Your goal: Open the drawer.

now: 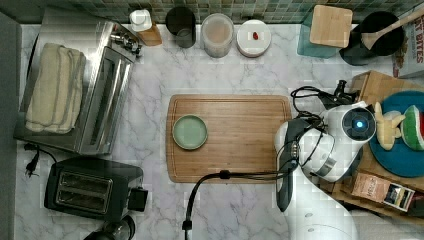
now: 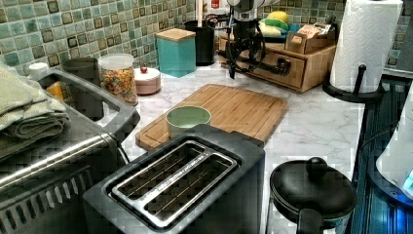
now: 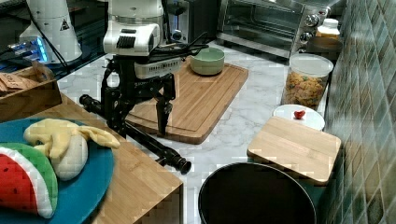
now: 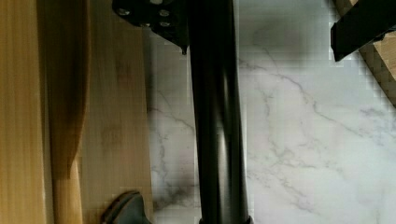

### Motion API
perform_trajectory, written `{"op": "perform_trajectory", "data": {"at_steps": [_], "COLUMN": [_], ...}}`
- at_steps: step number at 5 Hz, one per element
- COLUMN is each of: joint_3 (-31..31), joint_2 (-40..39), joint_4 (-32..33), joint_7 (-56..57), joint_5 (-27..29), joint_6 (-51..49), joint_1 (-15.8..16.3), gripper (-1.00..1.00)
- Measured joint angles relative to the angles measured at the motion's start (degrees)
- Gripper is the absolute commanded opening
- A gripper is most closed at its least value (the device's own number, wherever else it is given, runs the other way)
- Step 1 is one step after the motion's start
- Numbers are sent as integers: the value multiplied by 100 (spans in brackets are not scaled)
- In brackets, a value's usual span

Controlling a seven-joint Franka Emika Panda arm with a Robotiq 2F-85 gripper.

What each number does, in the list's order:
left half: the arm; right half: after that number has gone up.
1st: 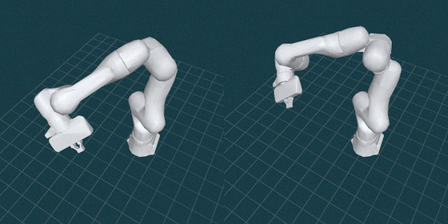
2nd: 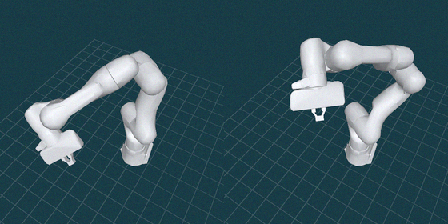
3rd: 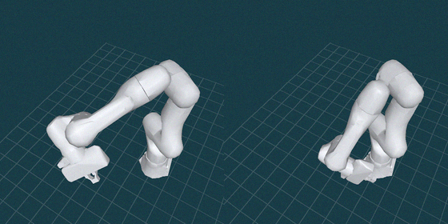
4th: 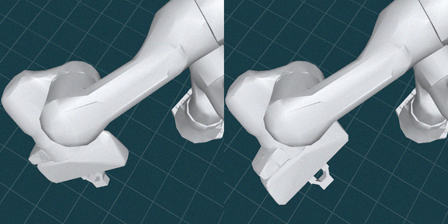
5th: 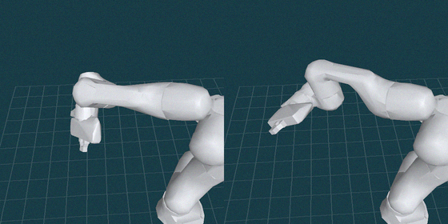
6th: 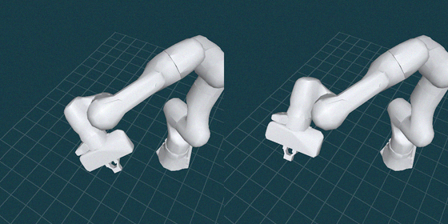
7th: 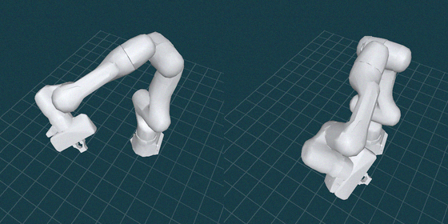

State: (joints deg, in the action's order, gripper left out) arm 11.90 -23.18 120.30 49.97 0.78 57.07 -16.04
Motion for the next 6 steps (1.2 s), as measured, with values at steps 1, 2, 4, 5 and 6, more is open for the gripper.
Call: {"op": "perform_trajectory", "data": {"at_steps": [1, 2, 4, 5, 6], "joint_3": [-1, 10, 15, 27, 29], "joint_2": [20, 1, -31, -34, -32], "joint_4": [0, 11, -112, -112, -112], "joint_7": [-129, -400, -1080, -1234, -1595], "joint_5": [-1, -88, -91, -92, -85], "joint_6": [-3, -22, -299, -325, -336], "joint_1": [63, 224, 670, 920, 1179], "gripper": [100, 100, 100, 100, 100]}}
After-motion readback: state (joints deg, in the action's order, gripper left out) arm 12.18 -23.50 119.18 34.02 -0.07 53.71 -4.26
